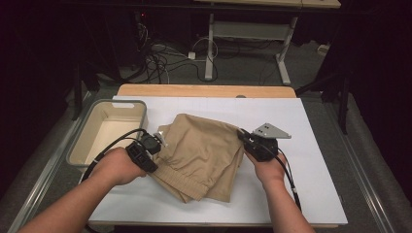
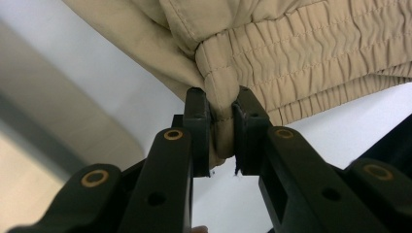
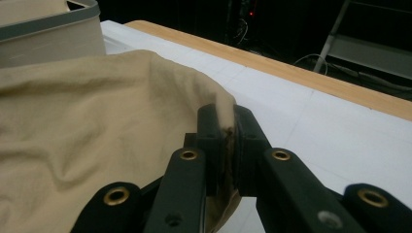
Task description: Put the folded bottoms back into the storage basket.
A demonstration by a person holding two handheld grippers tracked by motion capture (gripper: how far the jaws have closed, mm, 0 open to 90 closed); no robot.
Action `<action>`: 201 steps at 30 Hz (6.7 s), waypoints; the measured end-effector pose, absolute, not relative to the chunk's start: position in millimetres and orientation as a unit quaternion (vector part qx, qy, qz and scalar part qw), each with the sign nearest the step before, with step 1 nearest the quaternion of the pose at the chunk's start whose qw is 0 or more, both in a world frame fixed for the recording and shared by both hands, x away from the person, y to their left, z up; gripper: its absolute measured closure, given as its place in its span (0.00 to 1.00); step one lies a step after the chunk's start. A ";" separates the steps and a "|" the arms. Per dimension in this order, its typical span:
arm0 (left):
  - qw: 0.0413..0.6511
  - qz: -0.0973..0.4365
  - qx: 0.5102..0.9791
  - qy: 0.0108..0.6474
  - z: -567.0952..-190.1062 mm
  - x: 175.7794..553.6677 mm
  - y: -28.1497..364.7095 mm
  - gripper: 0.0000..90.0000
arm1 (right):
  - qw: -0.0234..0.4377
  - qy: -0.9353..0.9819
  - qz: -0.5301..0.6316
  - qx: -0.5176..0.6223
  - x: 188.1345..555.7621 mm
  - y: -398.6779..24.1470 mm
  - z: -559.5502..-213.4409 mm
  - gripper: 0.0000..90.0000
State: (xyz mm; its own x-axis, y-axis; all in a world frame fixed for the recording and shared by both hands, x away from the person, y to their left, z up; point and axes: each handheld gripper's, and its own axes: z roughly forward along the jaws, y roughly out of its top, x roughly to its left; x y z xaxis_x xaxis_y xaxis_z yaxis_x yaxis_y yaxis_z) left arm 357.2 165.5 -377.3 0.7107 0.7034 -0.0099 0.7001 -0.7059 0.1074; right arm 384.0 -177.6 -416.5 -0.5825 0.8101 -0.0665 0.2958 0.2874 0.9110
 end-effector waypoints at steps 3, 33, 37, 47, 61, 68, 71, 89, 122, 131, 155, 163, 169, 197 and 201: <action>0.051 0.015 0.922 0.384 -377.9 359.0 171.4 0.86 | 0.272 0.756 0.472 0.363 387.7 -171.1 -420.0 0.95; 0.015 0.004 0.930 0.366 -378.6 374.3 164.1 0.86 | 0.255 0.763 0.463 0.373 389.7 -166.7 -426.0 0.95; 0.014 0.003 0.931 0.364 -373.4 376.1 162.3 0.86 | 0.256 0.761 0.464 0.375 390.2 -168.9 -423.2 0.95; 0.014 -0.003 0.931 0.363 -361.6 384.3 163.3 0.86 | 0.259 0.758 0.468 0.374 392.4 -171.9 -407.9 0.95; 0.008 -0.007 0.933 0.359 -336.4 393.2 163.0 0.86 | 0.271 0.754 0.474 0.364 395.4 -162.0 -374.1 0.95; -0.002 -0.006 0.932 0.362 -318.6 395.5 173.4 0.86 | 0.275 0.753 0.482 0.353 396.8 -152.4 -361.2 0.95; -0.003 -0.002 0.931 0.365 -309.8 394.6 180.0 0.86 | 0.277 0.754 0.485 0.347 398.4 -146.1 -354.6 0.95; -0.005 0.020 0.911 0.413 -286.7 382.9 249.2 0.86 | 0.273 0.759 0.507 0.304 417.7 -84.0 -330.6 0.95; 0.005 0.043 0.861 0.507 -295.3 381.5 368.2 0.86 | 0.246 0.785 0.511 0.249 478.5 45.2 -335.4 0.95; 0.006 0.047 0.848 0.528 -309.5 379.0 386.8 0.86 | 0.230 0.797 0.500 0.246 498.9 72.2 -354.3 0.95; -0.006 0.037 0.845 0.534 -337.6 367.7 390.0 0.85 | 0.205 0.821 0.468 0.254 528.9 103.1 -397.8 0.94; 0.000 0.045 0.841 0.539 -340.8 365.8 391.0 0.77 | 0.174 0.826 0.462 0.270 533.8 104.3 -411.6 0.78; 0.018 0.069 0.838 0.541 -325.0 366.7 386.1 0.67 | 0.149 0.826 0.474 0.266 530.6 97.1 -398.9 0.49; 0.052 0.057 0.860 0.504 -332.2 400.6 313.5 0.58 | 0.151 0.814 0.488 0.277 426.5 -32.2 -430.5 0.01; 0.059 0.051 0.863 0.500 -336.3 407.8 303.6 0.58 | 0.159 0.807 0.489 0.291 407.7 -59.1 -442.0 0.01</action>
